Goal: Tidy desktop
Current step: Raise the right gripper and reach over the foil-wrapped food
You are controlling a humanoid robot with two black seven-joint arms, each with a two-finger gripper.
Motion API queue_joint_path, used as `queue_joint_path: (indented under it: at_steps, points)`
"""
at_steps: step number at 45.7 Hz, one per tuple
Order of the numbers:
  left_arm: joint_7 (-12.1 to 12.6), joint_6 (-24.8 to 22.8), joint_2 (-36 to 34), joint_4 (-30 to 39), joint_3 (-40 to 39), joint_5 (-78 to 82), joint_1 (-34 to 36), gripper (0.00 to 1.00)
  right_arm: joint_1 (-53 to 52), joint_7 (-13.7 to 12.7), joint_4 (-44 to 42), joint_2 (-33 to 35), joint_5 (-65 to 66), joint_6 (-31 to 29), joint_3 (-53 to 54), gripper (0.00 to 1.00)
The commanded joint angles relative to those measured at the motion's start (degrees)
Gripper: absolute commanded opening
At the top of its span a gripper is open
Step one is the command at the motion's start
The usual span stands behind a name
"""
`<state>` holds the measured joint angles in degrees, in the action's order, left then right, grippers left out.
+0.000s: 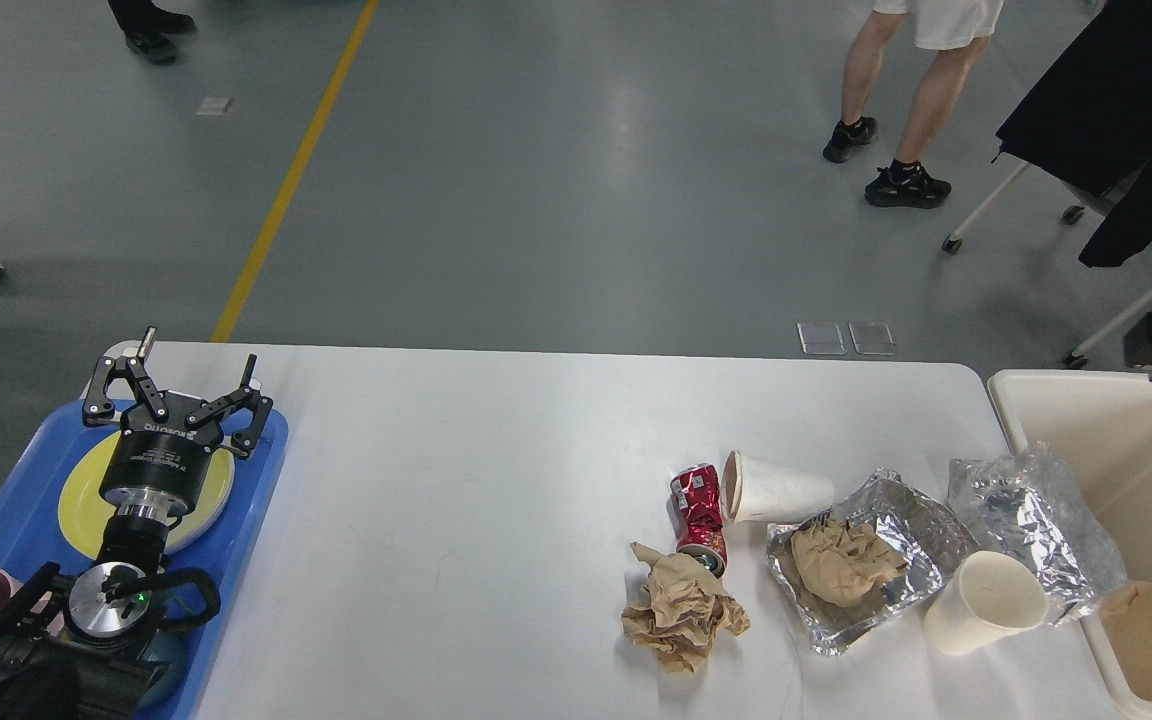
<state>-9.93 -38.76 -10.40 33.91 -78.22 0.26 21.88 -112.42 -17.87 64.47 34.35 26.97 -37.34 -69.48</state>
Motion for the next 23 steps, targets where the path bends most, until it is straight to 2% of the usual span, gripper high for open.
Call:
queue_joint_path:
  at_steps: [1, 9, 17, 23]
  points:
    - [0.00, 0.00, -0.06, -0.07, 0.00, 0.00, 0.00, 0.97, -10.52, 0.02, 10.31, -5.60, -0.16, -5.63, -1.98, 1.00]
    - [0.00, 0.09, -0.06, -0.07, 0.00, 0.00, 0.00, 0.97, -21.69, 0.73, 21.66, -7.28, -5.78, -4.93, -1.10, 1.00]
    - [0.00, 0.17, -0.06, -0.07, 0.00, 0.00, 0.00, 0.97, -26.79, 0.99, 24.30, -13.95, -13.35, -4.32, -1.36, 1.00]
    - [0.00, 0.17, -0.06, 0.01, 0.00, 0.00, 0.00, 0.97, -26.53, 2.83, 24.13, -15.02, -13.52, -1.42, -1.19, 1.00]
